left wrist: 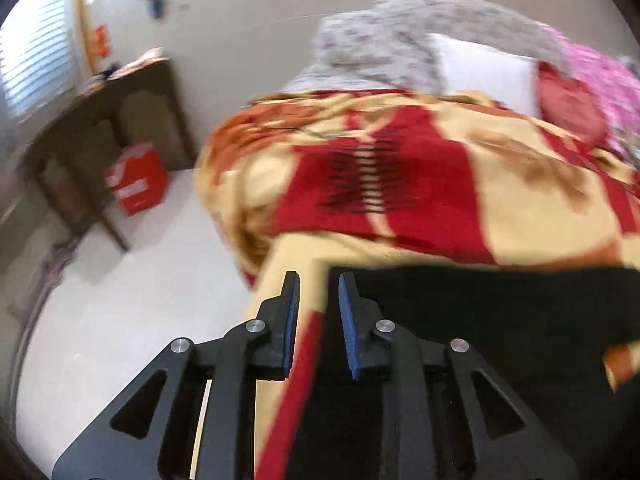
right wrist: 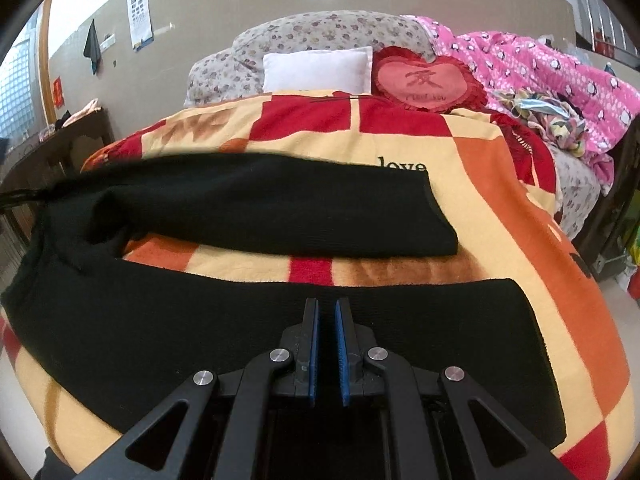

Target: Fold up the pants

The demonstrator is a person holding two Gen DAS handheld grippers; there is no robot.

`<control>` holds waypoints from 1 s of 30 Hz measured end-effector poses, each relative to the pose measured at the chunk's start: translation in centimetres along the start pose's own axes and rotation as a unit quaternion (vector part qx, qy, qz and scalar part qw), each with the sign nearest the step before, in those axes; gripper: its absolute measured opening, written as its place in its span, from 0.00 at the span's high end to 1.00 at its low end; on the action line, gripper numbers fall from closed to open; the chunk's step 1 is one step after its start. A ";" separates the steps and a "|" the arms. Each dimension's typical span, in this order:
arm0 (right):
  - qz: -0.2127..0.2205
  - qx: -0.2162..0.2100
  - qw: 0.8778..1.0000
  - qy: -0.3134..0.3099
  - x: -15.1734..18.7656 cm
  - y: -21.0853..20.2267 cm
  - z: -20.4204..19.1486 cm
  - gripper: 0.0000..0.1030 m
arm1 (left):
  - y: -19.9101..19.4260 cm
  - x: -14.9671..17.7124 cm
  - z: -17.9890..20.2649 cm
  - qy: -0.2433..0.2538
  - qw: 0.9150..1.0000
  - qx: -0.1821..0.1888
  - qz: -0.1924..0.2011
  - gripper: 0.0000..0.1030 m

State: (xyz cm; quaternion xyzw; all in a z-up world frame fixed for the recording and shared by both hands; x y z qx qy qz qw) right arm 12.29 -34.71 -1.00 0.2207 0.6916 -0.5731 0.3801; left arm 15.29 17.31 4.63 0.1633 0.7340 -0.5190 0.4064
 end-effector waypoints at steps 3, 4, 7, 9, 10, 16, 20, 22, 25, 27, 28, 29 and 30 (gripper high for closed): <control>0.001 -0.008 1.000 0.012 0.0 0.0 0.3 0.93 | -1.3 0.1 0.1 -0.019 0.999 0.017 0.022 0.81; 0.001 -0.010 1.000 0.014 0.0 0.0 0.3 0.93 | -2.4 0.4 0.4 -0.024 0.999 0.028 0.035 0.81; 0.003 -0.015 0.999 0.029 0.0 -0.1 0.7 0.93 | -4.3 2.2 2.5 -0.023 0.994 0.094 0.048 0.71; 0.007 -0.020 0.998 0.052 -0.1 -0.3 1.4 0.93 | -4.5 3.3 4.2 -0.019 0.989 0.135 0.052 0.71; 0.012 -0.021 0.998 0.062 -0.1 -0.5 1.7 0.93 | -4.4 4.0 5.3 -0.009 0.987 0.151 0.049 0.71; 0.044 0.033 0.988 0.148 -1.5 -2.5 6.5 0.93 | -0.7 6.1 6.6 -0.025 0.989 0.143 -0.003 0.71; 0.005 -0.006 0.977 0.211 -3.2 -1.1 9.4 0.86 | 0.2 6.5 5.1 -0.084 0.982 0.168 -0.032 0.71; -0.032 -0.047 0.966 0.252 -3.5 0.8 10.1 0.85 | 0.4 6.5 5.4 -0.078 0.982 0.169 -0.041 0.69; -0.085 -0.080 0.939 0.325 -2.8 3.0 10.9 0.85 | 0.3 6.2 6.0 -0.065 0.982 0.170 -0.043 0.63; -0.084 -0.079 0.928 0.353 -3.0 3.4 11.4 0.83 | 0.4 6.3 6.2 -0.062 0.982 0.171 -0.044 0.61; -0.087 -0.077 0.924 0.365 -3.1 3.6 11.6 0.82 | 0.5 6.2 6.2 -0.062 0.982 0.171 -0.045 0.61; -0.089 -0.076 0.917 0.381 -3.1 3.8 11.8 0.82 | 0.6 6.3 6.1 -0.063 0.982 0.173 -0.045 0.61; -0.087 -0.074 0.909 0.401 -3.1 4.0 12.1 0.81 | 0.6 6.3 6.1 -0.065 0.982 0.174 -0.045 0.61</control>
Point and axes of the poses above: each gripper's, at about its wrist camera, not at the fingertips, and y roughly the way its jaws point, z to its right, x to its underside, the point moved 3 cm from there along y, roughly the way its jaws point, and after that the axes turned 4 degrees about z, right-handed, at the moved point
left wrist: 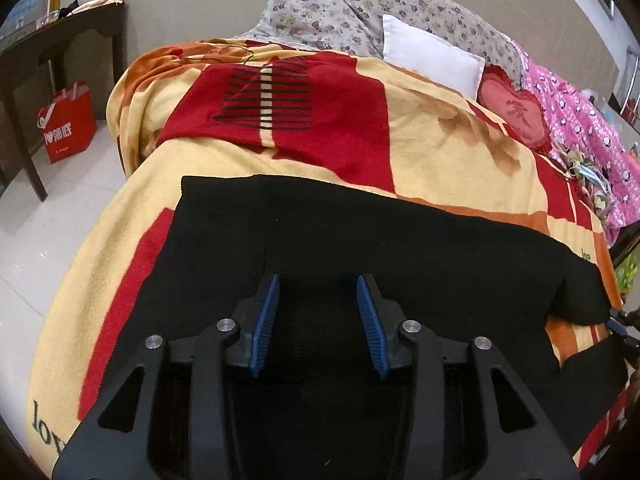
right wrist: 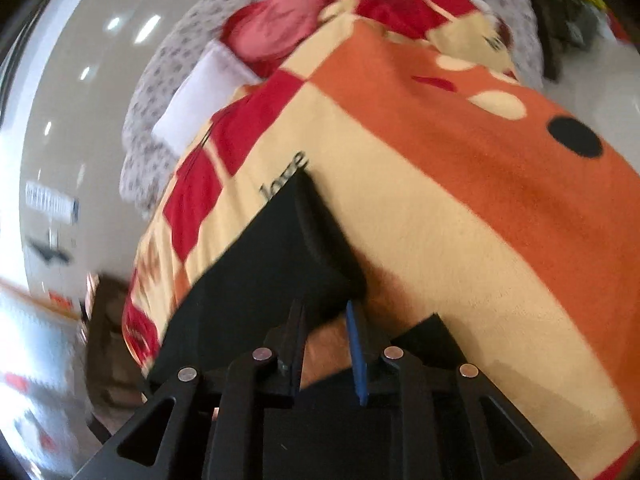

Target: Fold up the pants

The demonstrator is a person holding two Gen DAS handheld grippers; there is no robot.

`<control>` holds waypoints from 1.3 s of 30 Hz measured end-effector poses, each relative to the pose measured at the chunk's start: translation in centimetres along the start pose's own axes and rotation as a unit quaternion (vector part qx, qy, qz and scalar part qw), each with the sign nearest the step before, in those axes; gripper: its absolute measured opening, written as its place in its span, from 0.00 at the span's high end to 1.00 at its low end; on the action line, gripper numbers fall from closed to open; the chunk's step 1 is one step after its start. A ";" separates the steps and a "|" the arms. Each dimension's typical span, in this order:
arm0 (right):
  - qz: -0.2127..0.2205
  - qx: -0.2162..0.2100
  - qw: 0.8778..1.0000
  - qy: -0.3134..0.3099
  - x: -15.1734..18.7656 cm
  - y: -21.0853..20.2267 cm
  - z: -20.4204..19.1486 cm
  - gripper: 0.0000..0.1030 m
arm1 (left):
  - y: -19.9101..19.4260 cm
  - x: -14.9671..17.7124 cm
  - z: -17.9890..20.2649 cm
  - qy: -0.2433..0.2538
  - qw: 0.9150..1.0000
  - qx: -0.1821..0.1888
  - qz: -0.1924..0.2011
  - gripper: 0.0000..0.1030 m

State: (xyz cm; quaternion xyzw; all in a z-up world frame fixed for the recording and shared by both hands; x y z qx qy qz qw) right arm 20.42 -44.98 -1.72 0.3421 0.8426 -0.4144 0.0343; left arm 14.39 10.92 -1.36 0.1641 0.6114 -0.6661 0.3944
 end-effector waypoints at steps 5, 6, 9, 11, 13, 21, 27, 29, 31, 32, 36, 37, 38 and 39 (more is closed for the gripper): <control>0.013 0.004 0.999 0.045 -1.0 0.6 0.0 0.81 | 0.2 -0.1 -0.3 -0.001 1.000 0.001 0.000 0.61; 0.014 0.005 0.999 0.048 -1.1 0.6 0.0 0.81 | 0.2 -0.1 -0.3 -0.001 1.000 0.002 0.000 0.61; 0.021 0.003 0.999 0.045 -1.2 0.5 0.1 0.81 | 0.2 -0.1 -0.3 -0.001 1.000 0.001 0.000 0.61; 0.028 0.005 0.999 0.021 -1.1 0.1 -0.2 0.84 | 0.2 -0.1 -0.3 -0.002 1.000 0.002 0.000 0.61; 0.036 0.005 0.999 -0.009 -1.0 -0.2 -0.7 0.95 | 0.2 -0.1 -0.3 -0.001 1.000 0.001 0.000 0.61; 0.083 0.052 0.989 -0.113 -1.1 -3.5 -1.6 0.97 | 0.3 0.0 -0.2 0.000 1.000 0.006 -0.001 0.61; 0.140 0.173 0.968 -0.117 -2.9 -3.9 2.4 1.00 | 0.3 0.0 -0.2 -0.001 1.000 0.005 -0.001 0.61; 0.163 0.164 0.960 -0.159 -2.4 -4.8 1.1 1.00 | 0.3 0.0 -0.2 0.000 1.000 0.005 -0.001 0.61; 0.158 0.134 0.948 -0.242 -0.7 -4.2 -2.1 1.00 | 0.3 0.0 -0.2 0.000 1.000 0.006 -0.001 0.60; 0.147 0.122 0.943 -0.272 0.0 -3.7 -3.3 1.00 | 0.3 0.0 -0.2 0.000 1.000 0.007 -0.002 0.60; 0.094 0.101 0.916 -0.376 2.9 0.2 -7.6 1.00 | 0.5 0.0 0.0 0.003 1.000 0.017 -0.006 0.54; 0.076 0.103 0.914 -0.384 3.2 1.5 -7.9 1.00 | 0.5 0.0 0.1 0.005 1.000 0.022 -0.008 0.48; 0.060 0.109 0.914 -0.387 3.4 2.7 -7.9 1.00 | 0.5 0.0 0.3 0.009 0.999 0.029 -0.010 0.41; 0.045 0.122 0.913 -0.386 3.6 3.8 -7.6 0.99 | 0.6 0.0 0.6 0.015 0.999 0.038 -0.014 0.37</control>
Point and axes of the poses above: each gripper's, at about its wrist camera, not at the fingertips, and y roughly the way its jaws point, z to its right, x to its underside, the point moved 3 cm from there along y, roughly the way its jaws point, and after that the axes turned 4 degrees about z, right-handed, at the moved point
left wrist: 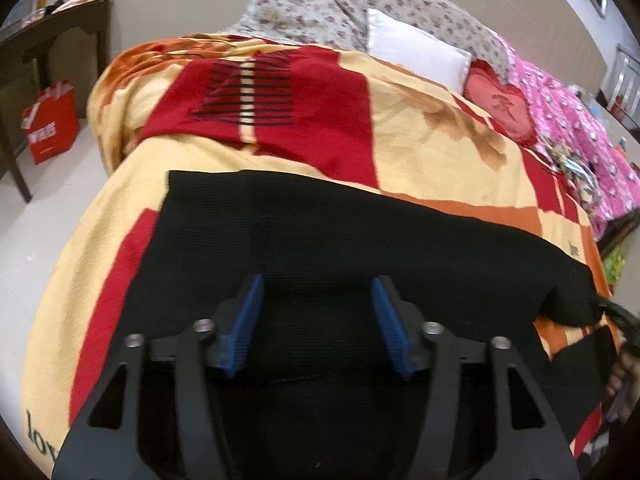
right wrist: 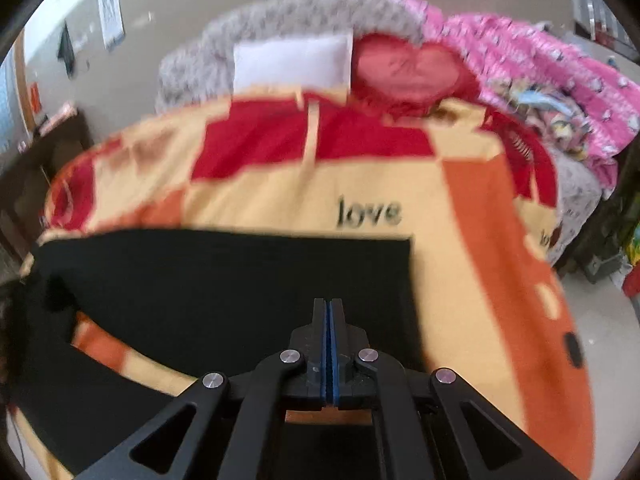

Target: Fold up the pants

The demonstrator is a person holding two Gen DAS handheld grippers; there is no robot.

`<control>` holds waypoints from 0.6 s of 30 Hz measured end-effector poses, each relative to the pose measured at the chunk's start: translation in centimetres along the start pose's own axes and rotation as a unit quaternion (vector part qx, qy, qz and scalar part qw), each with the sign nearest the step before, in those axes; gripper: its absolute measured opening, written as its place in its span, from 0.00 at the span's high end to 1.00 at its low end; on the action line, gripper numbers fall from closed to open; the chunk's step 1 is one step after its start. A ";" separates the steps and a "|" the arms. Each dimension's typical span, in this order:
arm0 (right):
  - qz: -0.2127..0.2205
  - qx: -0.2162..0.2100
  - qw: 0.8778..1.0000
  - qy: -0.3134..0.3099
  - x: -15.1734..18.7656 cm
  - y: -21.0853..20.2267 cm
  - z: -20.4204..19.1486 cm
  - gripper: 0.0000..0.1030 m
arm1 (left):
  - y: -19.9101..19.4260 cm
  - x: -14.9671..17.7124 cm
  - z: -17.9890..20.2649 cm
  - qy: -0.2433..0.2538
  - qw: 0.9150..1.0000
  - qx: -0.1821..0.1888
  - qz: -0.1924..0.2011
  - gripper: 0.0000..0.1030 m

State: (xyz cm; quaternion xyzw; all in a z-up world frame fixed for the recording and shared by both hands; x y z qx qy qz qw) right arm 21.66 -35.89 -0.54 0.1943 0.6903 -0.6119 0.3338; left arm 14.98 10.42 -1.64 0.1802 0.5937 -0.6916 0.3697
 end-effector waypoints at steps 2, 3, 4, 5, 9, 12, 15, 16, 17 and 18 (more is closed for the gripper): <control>-0.002 0.003 1.000 0.004 0.0 0.4 0.0 0.95 | 0.2 0.0 0.6 0.013 1.000 0.007 -0.007 0.29; -0.007 0.002 1.000 0.006 0.0 0.2 0.1 0.94 | 0.3 0.0 0.9 0.020 1.000 0.006 -0.009 0.27; -0.006 -0.001 1.000 0.009 -0.1 -0.1 0.2 0.93 | 0.4 -0.1 1.0 0.025 1.000 0.007 -0.012 0.22; -0.006 -0.005 1.000 0.012 -0.3 -0.4 0.3 0.92 | 0.6 -0.1 1.3 0.033 0.999 0.008 -0.016 0.17; -0.007 0.001 1.000 -0.010 -1.0 -1.0 -0.6 0.81 | 0.9 -0.1 1.8 0.040 0.998 0.031 -0.026 0.06; -0.009 -0.017 0.999 -0.027 -1.1 -0.7 -1.1 0.64 | 0.8 -0.2 1.5 0.022 0.999 0.041 -0.021 0.05; -0.008 -0.048 0.999 -0.005 -0.8 -0.4 -0.4 0.58 | 0.8 -0.4 1.3 0.014 0.999 0.047 -0.022 0.05; -0.007 -0.046 0.999 -0.004 -0.6 -0.3 -0.6 0.58 | 0.8 -0.3 1.5 0.019 0.999 0.044 -0.024 0.05; -0.008 -0.038 0.999 -0.012 -0.2 -0.3 -0.9 0.58 | 0.9 -0.3 1.6 0.027 0.999 0.039 -0.027 0.05; -0.010 -0.023 0.999 -0.028 -0.2 -0.4 -1.5 0.56 | 0.9 -0.2 2.0 0.039 0.998 0.030 -0.030 0.05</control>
Point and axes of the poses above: each gripper's, at about its wrist camera, not at the fingertips, and y roughly the way its jaws point, z to its right, x to its underside, the point moved 3 cm from there along y, roughly the way its jaws point, and after that the axes turned 4 degrees about z, right-handed, at the moved point
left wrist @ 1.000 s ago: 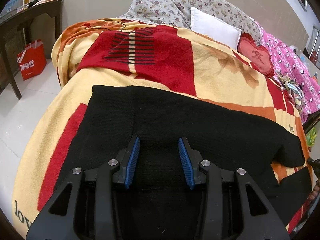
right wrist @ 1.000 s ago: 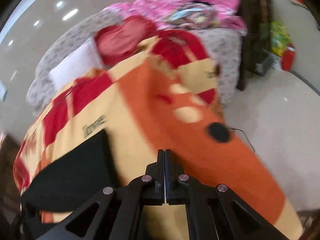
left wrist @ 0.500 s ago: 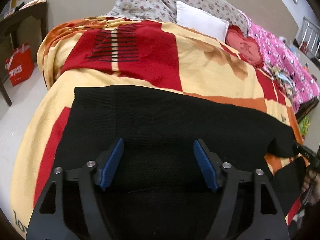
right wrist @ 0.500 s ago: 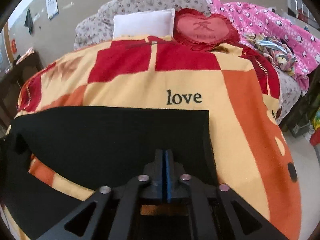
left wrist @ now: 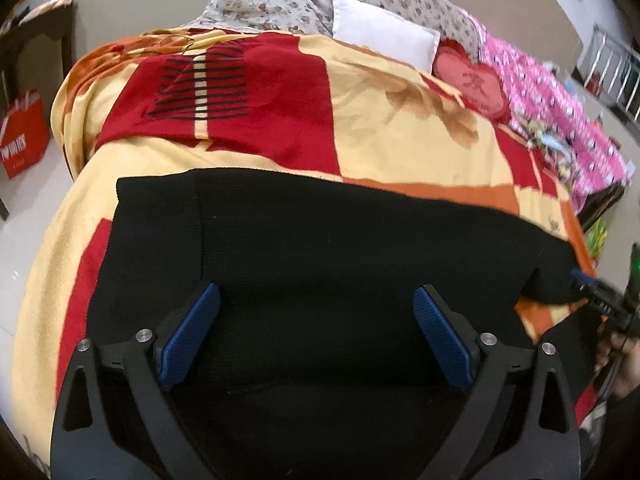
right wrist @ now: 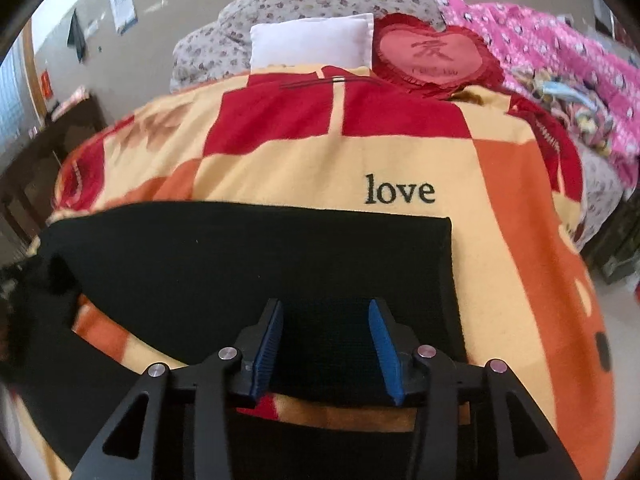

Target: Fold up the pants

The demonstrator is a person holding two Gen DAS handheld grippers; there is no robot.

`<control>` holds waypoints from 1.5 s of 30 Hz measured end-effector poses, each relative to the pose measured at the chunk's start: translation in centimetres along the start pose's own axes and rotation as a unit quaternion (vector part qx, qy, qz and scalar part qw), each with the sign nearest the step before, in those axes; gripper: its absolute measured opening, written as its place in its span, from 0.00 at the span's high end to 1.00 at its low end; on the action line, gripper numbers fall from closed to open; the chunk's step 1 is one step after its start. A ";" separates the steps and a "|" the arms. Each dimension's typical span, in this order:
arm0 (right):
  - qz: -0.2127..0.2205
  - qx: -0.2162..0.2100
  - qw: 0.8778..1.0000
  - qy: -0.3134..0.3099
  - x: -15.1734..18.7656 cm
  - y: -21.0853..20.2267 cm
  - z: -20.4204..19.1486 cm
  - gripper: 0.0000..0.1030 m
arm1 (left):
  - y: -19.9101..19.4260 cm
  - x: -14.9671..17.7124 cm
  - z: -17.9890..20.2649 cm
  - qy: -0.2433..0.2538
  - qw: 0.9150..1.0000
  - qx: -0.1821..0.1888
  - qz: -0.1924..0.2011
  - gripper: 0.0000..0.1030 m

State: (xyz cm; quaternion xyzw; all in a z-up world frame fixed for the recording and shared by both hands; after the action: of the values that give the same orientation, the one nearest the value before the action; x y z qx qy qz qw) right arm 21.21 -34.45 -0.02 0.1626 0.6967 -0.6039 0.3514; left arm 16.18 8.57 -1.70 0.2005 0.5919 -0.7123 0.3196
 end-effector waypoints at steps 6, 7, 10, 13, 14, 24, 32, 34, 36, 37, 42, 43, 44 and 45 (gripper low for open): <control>-0.004 0.052 0.999 -0.016 0.6 1.3 0.2 0.38 | 0.3 0.4 0.5 0.028 0.999 -0.031 -0.007 0.05; -0.005 0.044 0.999 -0.008 0.5 1.4 0.5 0.37 | 0.3 0.4 0.5 0.026 0.999 -0.031 -0.006 0.05; -0.006 0.035 0.999 0.002 0.5 1.3 0.9 0.37 | 0.3 0.4 0.4 0.024 0.999 -0.031 -0.005 0.05; -0.006 0.041 0.999 -0.005 0.6 1.3 0.7 0.37 | 0.4 0.4 0.5 0.026 0.999 -0.036 -0.005 0.05; -0.007 0.040 0.999 -0.004 0.5 1.4 0.7 0.36 | 0.4 0.4 0.5 0.026 0.999 -0.036 -0.005 0.05; -0.006 0.043 0.999 -0.003 0.4 1.4 0.8 0.37 | 0.3 0.3 0.4 0.027 0.999 -0.036 -0.008 0.05; 0.007 0.084 0.996 -0.003 0.3 0.7 1.0 0.37 | -6.9 -3.2 -3.8 0.085 0.994 -0.046 0.051 0.06; 0.002 0.077 0.997 0.002 0.3 1.0 1.3 0.37 | -7.3 -4.5 -6.4 0.096 0.992 -0.065 0.052 0.06; -0.001 0.070 0.998 0.007 0.3 1.1 1.5 0.37 | -6.7 -5.3 -9.0 0.102 0.990 -0.089 0.040 0.06; -0.001 0.067 0.998 0.010 0.3 1.1 1.5 0.37 | -6.0 -5.5 -10.1 0.111 0.989 -0.090 0.032 0.06; -0.003 0.063 0.998 0.016 0.3 1.2 1.6 0.37 | -3.0 -5.2 -10.7 0.133 0.990 -0.051 0.007 0.24; -0.003 0.063 0.998 0.015 0.3 1.2 1.6 0.37 | -2.4 -5.0 -10.2 0.142 0.989 -0.032 0.003 0.31; -0.003 0.064 0.998 0.014 0.3 1.2 1.6 0.37 | -2.0 -4.8 -9.7 0.150 0.988 -0.020 -0.001 0.32; -0.003 0.064 0.998 0.015 0.4 1.2 1.7 0.37 | -1.6 -4.6 -9.2 0.158 0.987 -0.013 -0.005 0.32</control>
State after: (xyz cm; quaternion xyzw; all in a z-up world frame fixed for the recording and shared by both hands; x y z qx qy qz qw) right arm 22.21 -35.85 -1.15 0.1916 0.6623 -0.6455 0.3284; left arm 17.52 18.64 0.47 0.3039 0.6449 -0.6655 0.2211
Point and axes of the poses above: each gripper's, at about its wrist camera, not at the fingertips, and y roughly the way its jaws point, z to its right, x to its underside, the point moved 3 cm from there along y, roughly the way its jaws point, and after that the axes turned 4 degrees about z, right-handed, at the moved point
